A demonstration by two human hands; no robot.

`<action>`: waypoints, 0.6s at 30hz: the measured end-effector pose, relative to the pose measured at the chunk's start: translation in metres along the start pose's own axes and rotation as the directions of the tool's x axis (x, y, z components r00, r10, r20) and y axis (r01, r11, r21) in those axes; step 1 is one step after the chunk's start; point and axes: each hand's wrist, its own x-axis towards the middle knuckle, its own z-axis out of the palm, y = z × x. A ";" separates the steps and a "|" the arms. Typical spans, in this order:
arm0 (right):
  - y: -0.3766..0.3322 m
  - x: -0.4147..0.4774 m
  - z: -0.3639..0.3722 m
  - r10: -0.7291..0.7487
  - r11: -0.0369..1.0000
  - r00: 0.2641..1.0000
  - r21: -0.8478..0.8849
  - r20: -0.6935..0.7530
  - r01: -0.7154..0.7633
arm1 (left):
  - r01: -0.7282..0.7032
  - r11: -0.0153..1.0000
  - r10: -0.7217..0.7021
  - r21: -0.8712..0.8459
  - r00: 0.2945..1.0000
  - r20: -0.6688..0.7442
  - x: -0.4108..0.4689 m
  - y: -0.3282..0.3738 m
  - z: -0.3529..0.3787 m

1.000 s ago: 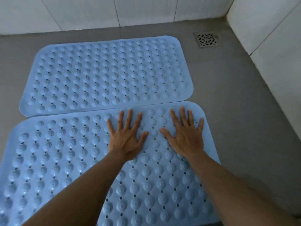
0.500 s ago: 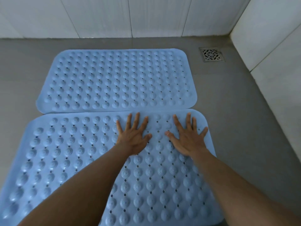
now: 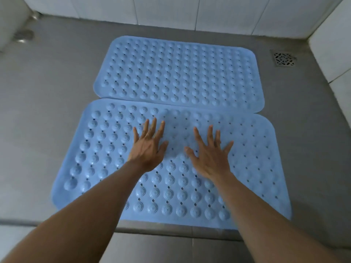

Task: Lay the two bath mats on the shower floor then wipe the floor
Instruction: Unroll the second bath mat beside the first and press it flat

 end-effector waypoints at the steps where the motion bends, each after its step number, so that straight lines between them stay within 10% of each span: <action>1: -0.018 -0.005 0.005 -0.026 1.000 1.000 0.000 0.002 0.026 | 0.036 0.999 -0.036 0.035 0.999 0.005 -0.015 -0.017 -0.003; 18: -0.147 -0.042 0.073 -0.082 0.988 0.996 -0.132 0.025 0.084 | 0.175 0.967 -0.166 0.187 0.984 -0.064 -0.110 -0.136 -0.009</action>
